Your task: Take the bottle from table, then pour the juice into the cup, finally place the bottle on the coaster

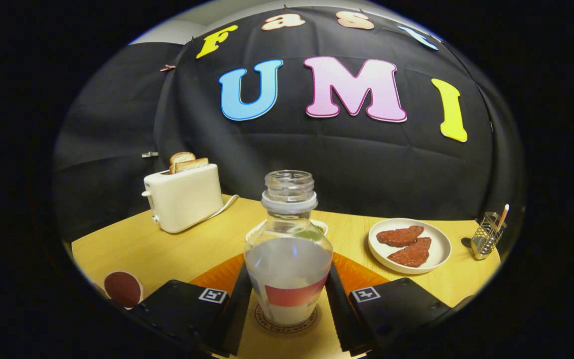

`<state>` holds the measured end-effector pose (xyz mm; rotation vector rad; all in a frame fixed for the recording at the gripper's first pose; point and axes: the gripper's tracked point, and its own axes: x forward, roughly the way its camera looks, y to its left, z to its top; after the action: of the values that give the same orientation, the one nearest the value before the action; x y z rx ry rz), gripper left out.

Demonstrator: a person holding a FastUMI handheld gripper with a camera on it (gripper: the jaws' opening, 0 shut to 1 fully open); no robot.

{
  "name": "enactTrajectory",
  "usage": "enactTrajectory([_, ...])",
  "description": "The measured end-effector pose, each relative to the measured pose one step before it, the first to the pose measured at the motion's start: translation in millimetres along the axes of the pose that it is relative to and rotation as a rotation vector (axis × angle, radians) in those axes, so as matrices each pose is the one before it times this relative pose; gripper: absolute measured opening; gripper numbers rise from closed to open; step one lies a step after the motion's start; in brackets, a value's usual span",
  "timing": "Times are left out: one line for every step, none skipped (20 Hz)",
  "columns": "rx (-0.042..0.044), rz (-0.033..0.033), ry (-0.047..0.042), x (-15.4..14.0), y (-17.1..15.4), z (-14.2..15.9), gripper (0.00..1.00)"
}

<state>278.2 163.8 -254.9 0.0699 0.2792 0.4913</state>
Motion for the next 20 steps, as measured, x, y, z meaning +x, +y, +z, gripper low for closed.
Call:
enactTrajectory([0.00196, -0.00313, -0.00574, -1.54, 0.46, 0.2, 0.75])
enactTrajectory([-0.00612, -0.00636, -0.01377, 0.06, 0.22, 1.89, 0.76])
enactTrajectory([-0.00829, 0.00142, 0.00407, 0.19, 0.6, -2.46, 0.76])
enactTrajectory([-0.00785, 0.00605, -0.00309, -2.6, 1.92, 0.3, 0.76])
enactTrajectory([-0.00983, 0.0008, 0.00489, 0.24, 1.33, 0.33, 0.77])
enactTrajectory([-0.01044, -0.00071, 0.00158, -1.35, -0.38, -0.82, 0.78])
enactTrajectory([-0.01007, -0.00512, 0.00122, -1.17, -1.46, -0.02, 0.78])
enactTrajectory([-0.00703, -0.00645, 0.00411, -1.19, -1.13, -0.32, 0.83])
enactTrajectory([-0.0096, -0.01543, 0.00193, -2.39, -3.04, -1.59, 0.89])
enactTrajectory([-0.01298, -0.01374, 0.0015, -2.34, -3.06, 1.54, 1.0])
enactTrajectory([-0.00707, -0.00703, -0.00224, -3.42, -0.79, 1.25, 1.0])
enactTrajectory([0.00299, 0.004, -0.002, -4.51, 1.65, 1.14, 1.0])
enactTrajectory([0.00863, 0.00043, -0.00285, -5.02, 1.5, 1.99, 1.0])
enactTrajectory([0.01087, -0.00525, -0.00491, -5.56, -0.64, 2.5, 1.0])
enactTrajectory([0.00494, -0.00752, -0.00302, -7.15, -0.24, 2.8, 0.99])
enactTrajectory([-0.0043, -0.01077, -0.0087, -8.06, -0.66, 2.64, 0.98])
enactTrajectory([-0.00682, 0.00108, -0.00733, -8.8, 2.03, 2.51, 0.98])
enactTrajectory([-0.01056, 0.00356, -0.00516, -7.76, 2.81, 1.14, 0.98])
enactTrajectory([-0.01272, 0.00324, 0.00157, -8.22, 1.75, 1.39, 0.98])
enactTrajectory([-0.00601, 0.00419, 0.00313, -9.49, 1.19, 1.61, 0.98])
